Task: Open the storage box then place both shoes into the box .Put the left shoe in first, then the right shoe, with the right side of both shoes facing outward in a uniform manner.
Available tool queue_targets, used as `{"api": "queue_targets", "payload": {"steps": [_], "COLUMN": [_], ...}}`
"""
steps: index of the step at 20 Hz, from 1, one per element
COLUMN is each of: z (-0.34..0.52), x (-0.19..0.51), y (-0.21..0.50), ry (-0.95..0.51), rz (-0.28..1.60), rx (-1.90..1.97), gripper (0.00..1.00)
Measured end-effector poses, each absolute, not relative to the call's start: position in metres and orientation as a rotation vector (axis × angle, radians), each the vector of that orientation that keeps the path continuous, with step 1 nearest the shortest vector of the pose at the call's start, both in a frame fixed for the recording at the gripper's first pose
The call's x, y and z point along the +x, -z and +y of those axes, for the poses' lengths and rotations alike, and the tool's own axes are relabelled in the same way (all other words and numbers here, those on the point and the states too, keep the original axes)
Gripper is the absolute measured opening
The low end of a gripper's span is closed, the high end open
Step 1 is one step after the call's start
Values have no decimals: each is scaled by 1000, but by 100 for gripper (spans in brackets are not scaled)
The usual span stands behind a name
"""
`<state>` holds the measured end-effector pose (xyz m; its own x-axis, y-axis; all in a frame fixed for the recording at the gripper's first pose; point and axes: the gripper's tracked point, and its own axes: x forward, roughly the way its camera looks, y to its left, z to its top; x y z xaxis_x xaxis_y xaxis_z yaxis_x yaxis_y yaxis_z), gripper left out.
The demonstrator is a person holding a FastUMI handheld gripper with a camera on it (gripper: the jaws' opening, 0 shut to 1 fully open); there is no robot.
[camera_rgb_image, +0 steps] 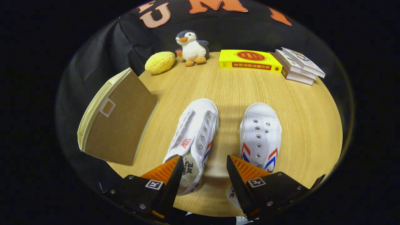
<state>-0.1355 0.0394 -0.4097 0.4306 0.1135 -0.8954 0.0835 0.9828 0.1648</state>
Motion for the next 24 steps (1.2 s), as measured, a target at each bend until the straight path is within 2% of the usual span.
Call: {"api": "queue_targets", "payload": {"steps": [11, 15, 20, 22, 24], "z": [33, 42, 31, 33, 35], "x": [-95, -86, -89, -87, -85], "y": [442, 445, 443, 436, 423], "ry": [41, 35, 107, 122, 125], "rz": [1024, 1024, 1060, 1072, 1069], "rx": [97, 159, 260, 296, 301], "gripper": [59, 42, 11, 6, 6]}}
